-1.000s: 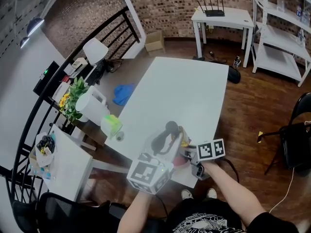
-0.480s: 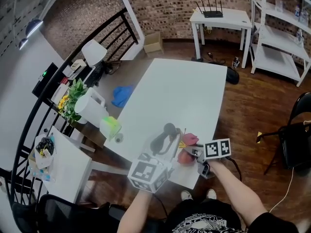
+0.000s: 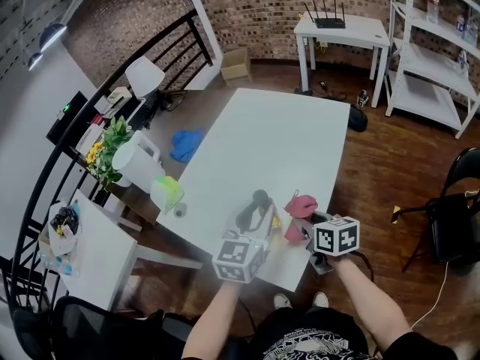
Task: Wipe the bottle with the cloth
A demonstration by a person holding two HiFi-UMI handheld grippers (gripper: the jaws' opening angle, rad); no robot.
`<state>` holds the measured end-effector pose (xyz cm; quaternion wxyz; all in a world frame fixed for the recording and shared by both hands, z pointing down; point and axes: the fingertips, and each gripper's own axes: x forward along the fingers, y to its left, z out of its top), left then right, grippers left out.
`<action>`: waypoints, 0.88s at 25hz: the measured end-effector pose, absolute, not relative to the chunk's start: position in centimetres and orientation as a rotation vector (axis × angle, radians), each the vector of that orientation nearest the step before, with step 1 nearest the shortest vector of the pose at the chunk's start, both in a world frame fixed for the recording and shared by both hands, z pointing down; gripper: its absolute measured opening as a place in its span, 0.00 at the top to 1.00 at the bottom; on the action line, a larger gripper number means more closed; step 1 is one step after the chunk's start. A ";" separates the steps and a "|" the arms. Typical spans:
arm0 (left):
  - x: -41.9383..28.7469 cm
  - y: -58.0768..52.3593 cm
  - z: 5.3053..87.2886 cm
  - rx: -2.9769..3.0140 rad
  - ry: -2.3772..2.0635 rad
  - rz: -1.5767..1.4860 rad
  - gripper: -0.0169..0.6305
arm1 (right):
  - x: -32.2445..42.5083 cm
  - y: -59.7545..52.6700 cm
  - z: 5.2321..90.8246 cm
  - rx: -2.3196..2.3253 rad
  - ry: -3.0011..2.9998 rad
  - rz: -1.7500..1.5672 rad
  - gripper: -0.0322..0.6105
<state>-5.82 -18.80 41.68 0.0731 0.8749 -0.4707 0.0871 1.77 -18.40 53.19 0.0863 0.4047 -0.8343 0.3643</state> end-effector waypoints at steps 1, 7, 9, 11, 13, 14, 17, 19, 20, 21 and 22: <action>-5.9 -19.0 42.7 2.608 -1.425 0.277 0.77 | 1.9 -18.5 52.5 1.223 -2.496 1.025 0.80; -5.4 -19.0 45.2 2.570 -1.445 0.278 0.77 | 1.7 -17.9 49.4 1.267 -2.522 0.712 0.80; -5.3 -19.1 45.2 2.585 -1.449 0.277 0.77 | 1.5 -17.7 48.9 1.279 -2.521 0.638 0.80; -5.2 -19.1 45.2 2.593 -1.452 0.270 0.77 | 1.3 -17.6 48.3 1.292 -2.522 0.575 0.80; -5.2 -19.1 45.2 2.597 -1.452 0.258 0.77 | 1.1 -17.5 47.7 1.303 -2.527 0.524 0.80; -5.1 -19.1 45.2 2.599 -1.449 0.254 0.77 | 1.0 -17.5 47.3 1.310 -2.530 0.501 0.80; -5.1 -19.1 45.2 2.594 -1.440 0.244 0.76 | 0.6 -17.5 46.5 1.321 -2.537 0.446 0.80; -5.2 -18.9 45.3 2.586 -1.439 0.228 0.75 | 0.4 -17.4 46.2 1.320 -2.541 0.425 0.80; -5.2 -18.9 45.2 2.585 -1.437 0.216 0.75 | 0.3 -17.4 46.1 1.320 -2.542 0.418 0.80; -5.2 -18.8 45.1 2.586 -1.437 0.206 0.75 | 0.3 -17.3 46.0 1.322 -2.543 0.412 0.80; -5.2 -18.7 45.0 2.587 -1.436 0.197 0.74 | 0.3 -17.4 45.8 1.325 -2.545 0.407 0.80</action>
